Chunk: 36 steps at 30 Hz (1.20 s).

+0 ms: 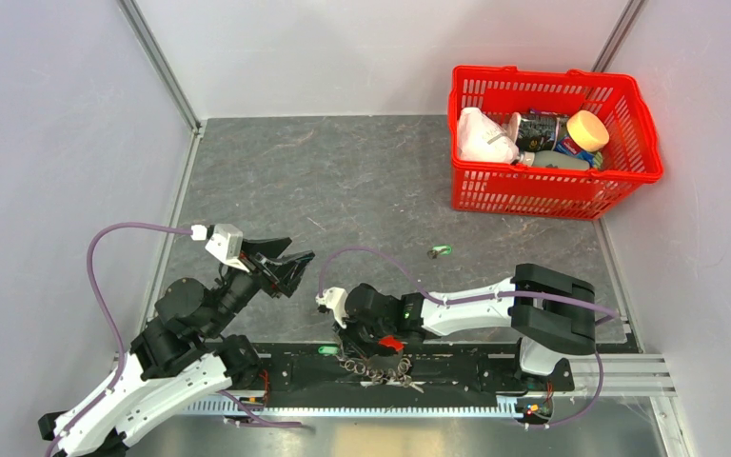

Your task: Put the keys on the keyring

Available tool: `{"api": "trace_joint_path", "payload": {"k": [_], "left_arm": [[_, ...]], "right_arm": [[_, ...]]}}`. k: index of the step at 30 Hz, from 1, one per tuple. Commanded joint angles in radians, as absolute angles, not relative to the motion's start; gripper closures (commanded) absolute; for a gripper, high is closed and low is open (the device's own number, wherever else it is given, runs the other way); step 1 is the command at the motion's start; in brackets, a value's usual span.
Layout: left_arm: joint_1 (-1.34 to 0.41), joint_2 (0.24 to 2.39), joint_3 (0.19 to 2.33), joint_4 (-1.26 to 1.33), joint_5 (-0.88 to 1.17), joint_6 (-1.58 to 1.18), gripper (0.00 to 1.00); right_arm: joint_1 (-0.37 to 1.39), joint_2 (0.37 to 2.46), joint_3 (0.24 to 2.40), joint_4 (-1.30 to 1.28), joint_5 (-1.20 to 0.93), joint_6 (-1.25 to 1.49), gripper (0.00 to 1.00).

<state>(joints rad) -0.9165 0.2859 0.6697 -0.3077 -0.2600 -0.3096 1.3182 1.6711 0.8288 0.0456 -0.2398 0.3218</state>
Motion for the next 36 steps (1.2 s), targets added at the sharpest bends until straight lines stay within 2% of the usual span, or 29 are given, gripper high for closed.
{"api": "trace_joint_path", "payload": {"k": [1, 5, 10, 12, 19, 28, 36], "left_arm": [[-0.918, 0.277, 0.675, -0.299, -0.278, -0.334, 0.29], [-0.919, 0.276, 0.676, -0.299, -0.279, -0.332, 0.29], [-0.919, 0.276, 0.675, -0.299, -0.281, -0.332, 0.29], [-0.919, 0.276, 0.675, -0.299, -0.282, -0.331, 0.29], [-0.918, 0.276, 0.678, -0.301, -0.282, -0.330, 0.29], [-0.918, 0.272, 0.678, -0.305, -0.290, -0.327, 0.29], [-0.919, 0.262, 0.678, -0.305, -0.293, -0.325, 0.29]], "right_arm": [[1.316, 1.685, 0.839, 0.044, -0.262, 0.322, 0.93], [1.317, 1.698, 0.843, 0.042, -0.271, 0.323, 0.87], [1.317, 1.711, 0.850, 0.043, -0.288, 0.321, 0.85], [1.317, 1.716, 0.856, 0.037, -0.294, 0.319, 0.86], [1.317, 1.717, 0.856, 0.029, -0.305, 0.317, 1.00], [1.316, 1.669, 0.851, 0.029, -0.294, 0.316, 1.00], [1.294, 1.514, 0.777, 0.107, -0.290, 0.355, 1.00]]}}
